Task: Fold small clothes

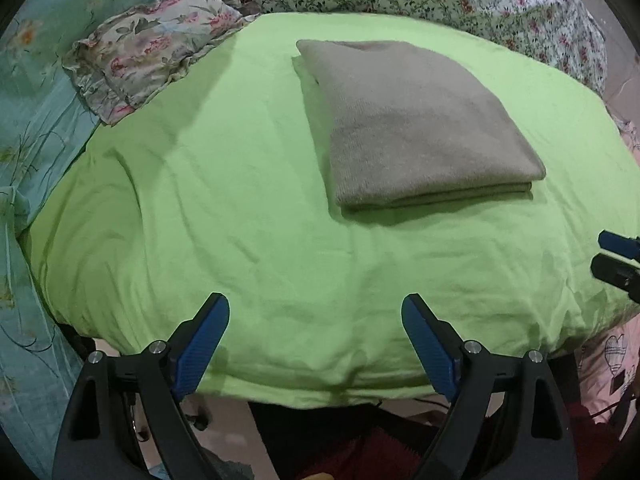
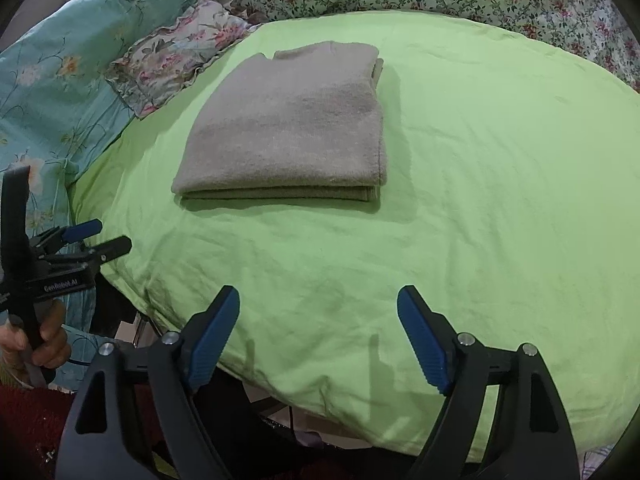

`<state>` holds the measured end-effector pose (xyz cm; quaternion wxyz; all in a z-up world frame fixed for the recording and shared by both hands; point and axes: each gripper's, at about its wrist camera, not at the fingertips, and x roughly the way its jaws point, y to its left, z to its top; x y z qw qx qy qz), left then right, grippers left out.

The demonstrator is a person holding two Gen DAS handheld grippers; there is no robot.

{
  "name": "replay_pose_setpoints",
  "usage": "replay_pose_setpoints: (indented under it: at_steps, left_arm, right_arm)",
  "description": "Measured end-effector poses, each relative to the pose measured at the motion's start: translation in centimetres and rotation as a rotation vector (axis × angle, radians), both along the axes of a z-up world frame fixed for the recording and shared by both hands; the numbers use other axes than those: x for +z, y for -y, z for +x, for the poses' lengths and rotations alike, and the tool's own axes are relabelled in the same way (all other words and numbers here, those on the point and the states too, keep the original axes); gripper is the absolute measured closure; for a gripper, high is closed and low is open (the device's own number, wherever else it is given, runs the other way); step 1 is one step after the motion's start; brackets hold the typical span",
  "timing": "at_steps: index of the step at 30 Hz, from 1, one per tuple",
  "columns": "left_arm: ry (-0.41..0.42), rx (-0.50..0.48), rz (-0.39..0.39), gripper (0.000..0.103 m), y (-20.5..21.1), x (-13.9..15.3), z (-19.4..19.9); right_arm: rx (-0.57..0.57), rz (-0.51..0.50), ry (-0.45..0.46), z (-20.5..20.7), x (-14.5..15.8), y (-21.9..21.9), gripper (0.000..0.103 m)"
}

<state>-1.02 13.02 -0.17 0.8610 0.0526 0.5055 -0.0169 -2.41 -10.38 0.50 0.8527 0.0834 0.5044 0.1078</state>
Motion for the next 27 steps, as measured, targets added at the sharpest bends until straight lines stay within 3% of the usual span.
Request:
replay_pose_setpoints:
  at_steps: [10,15,27]
  left_arm:
    - [0.016,-0.02,0.02,0.014,1.2,1.8,0.3]
    - [0.024,-0.009,0.05,0.014,1.6,1.8,1.3]
    - [0.013,0.014,0.039,0.014,1.4,0.5,3.9]
  right_arm:
    - [0.023,0.011,0.04,0.4,2.1,0.2,0.014]
    - [0.035,0.014,0.034,1.5,1.4,-0.4,0.013]
    - [0.045,0.086,-0.003,4.2,-0.9,-2.5,0.013]
